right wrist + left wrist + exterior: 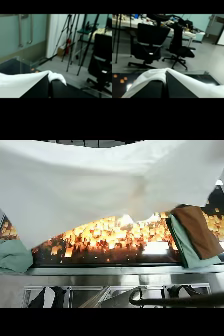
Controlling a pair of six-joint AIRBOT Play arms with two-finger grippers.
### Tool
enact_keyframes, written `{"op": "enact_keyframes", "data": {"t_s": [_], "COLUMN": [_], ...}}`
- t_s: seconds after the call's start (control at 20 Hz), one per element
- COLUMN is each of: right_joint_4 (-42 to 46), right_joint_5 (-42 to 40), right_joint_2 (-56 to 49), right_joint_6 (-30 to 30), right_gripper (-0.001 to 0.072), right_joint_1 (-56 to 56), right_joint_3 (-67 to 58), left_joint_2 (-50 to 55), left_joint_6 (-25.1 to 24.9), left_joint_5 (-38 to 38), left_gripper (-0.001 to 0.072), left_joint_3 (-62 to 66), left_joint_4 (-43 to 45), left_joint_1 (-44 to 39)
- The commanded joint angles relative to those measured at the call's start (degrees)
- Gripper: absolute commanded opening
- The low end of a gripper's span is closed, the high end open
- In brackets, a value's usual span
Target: Fold the shirts.
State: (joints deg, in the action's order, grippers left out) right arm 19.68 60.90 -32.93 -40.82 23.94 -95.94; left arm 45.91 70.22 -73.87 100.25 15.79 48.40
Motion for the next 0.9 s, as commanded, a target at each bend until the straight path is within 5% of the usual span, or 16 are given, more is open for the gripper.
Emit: {"op": "enact_keyframes", "data": {"t_s": [0.0,0.25,0.45,0.85], "right_joint_4": [2.1,-5.9,0.4,1.9], "right_joint_5": [-4.2,6.5,4.6,-6.8], "right_joint_2": [-1.2,-18.7,-33.3,-55.4], "right_joint_6": [0.5,0.1,0.1,-2.5], "right_gripper": [0.0019,0.0018,0.0018,0.0018], "right_joint_1": [1.0,-1.7,-10.1,-12.0], "right_joint_3": [-1.8,0.3,5.5,6.3], "left_joint_2": [4.3,20.3,36.0,60.1], "left_joint_6": [3.5,3.2,4.7,6.7], "left_joint_5": [-1.8,-7.3,-7.8,-5.2], "left_gripper": [0.0011,0.0011,0.0011,0.0011], "left_joint_3": [5.7,5.7,5.7,5.7], "left_joint_4": [10.5,29.1,42.0,44.5], "left_joint_1": [0.5,-22.1,-35.3,-34.7]}}
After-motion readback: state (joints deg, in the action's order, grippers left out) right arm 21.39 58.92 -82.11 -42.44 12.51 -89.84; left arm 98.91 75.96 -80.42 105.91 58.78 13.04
